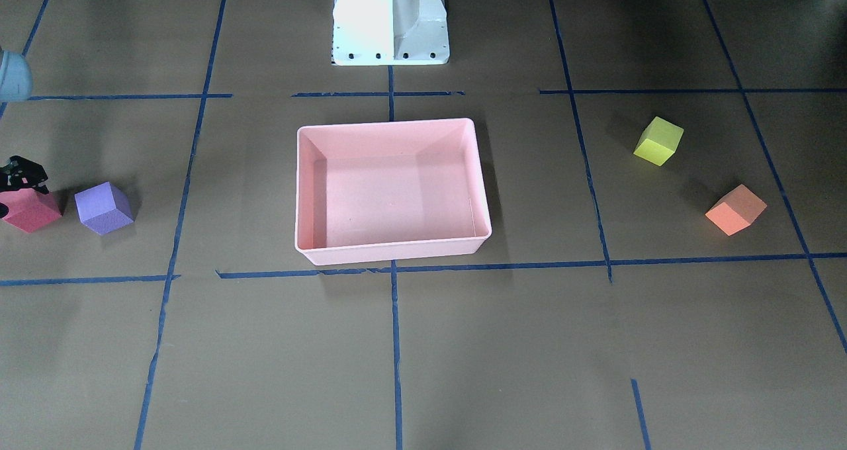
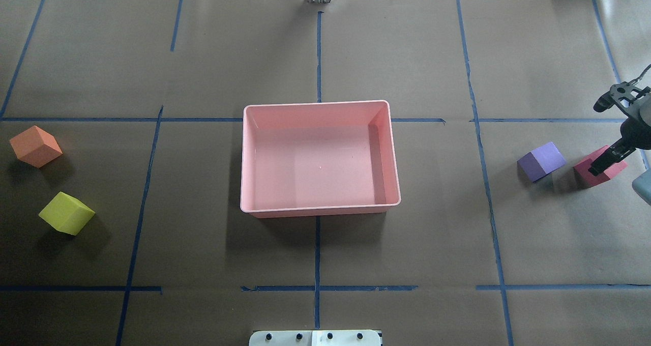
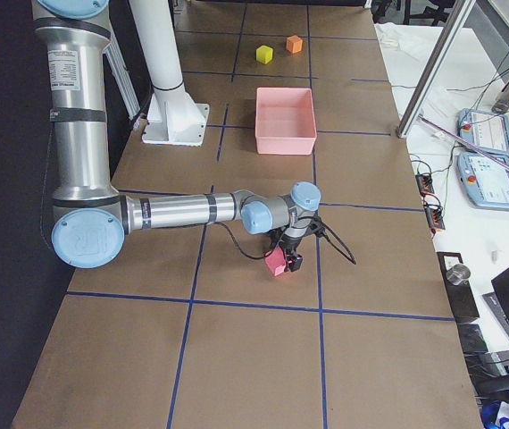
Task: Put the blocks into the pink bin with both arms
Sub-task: 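Lower the right gripper onto the red-pink cube and grasp it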
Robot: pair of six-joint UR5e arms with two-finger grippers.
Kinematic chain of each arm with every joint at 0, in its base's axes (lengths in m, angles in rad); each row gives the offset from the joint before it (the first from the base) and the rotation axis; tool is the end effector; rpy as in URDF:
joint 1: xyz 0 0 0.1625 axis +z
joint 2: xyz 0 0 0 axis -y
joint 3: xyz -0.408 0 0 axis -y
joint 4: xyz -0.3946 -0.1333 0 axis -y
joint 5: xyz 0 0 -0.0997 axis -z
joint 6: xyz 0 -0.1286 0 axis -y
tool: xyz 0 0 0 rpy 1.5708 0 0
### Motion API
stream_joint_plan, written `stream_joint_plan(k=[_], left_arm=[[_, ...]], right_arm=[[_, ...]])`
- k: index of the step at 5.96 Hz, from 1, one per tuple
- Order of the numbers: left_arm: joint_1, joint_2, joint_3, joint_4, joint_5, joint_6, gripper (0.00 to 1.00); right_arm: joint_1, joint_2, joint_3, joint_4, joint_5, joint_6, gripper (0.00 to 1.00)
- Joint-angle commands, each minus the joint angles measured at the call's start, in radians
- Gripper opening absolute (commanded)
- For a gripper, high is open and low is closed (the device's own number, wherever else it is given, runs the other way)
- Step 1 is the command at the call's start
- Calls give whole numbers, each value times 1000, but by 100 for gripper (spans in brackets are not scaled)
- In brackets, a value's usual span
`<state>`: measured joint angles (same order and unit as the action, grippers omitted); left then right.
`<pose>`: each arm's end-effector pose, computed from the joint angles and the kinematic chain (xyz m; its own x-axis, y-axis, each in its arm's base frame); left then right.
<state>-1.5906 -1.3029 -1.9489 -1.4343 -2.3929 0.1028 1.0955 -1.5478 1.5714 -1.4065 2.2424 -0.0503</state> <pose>-0.0466 -0.3807 0.6027 0.6786 0.0700 -0.7312 -0.0501 0.9975 0.0490 -0.1909 -0.4873 0.6414 0.6195 -0.5049 0.6011 0.4813 0.8492 0.2173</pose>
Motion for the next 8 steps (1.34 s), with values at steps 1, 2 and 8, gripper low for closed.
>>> stream_joint_plan(k=[1, 2, 8], left_arm=[[0, 8, -4, 0, 0, 2, 100], [0, 8, -4, -2, 0, 2, 100], [1, 14, -4, -5, -22, 2, 100]], right_arm=[[-35, 2, -11, 3, -1, 1, 69], [-37, 8, -1, 6, -1, -2, 13], [-180, 264, 440, -370, 34, 387, 3]])
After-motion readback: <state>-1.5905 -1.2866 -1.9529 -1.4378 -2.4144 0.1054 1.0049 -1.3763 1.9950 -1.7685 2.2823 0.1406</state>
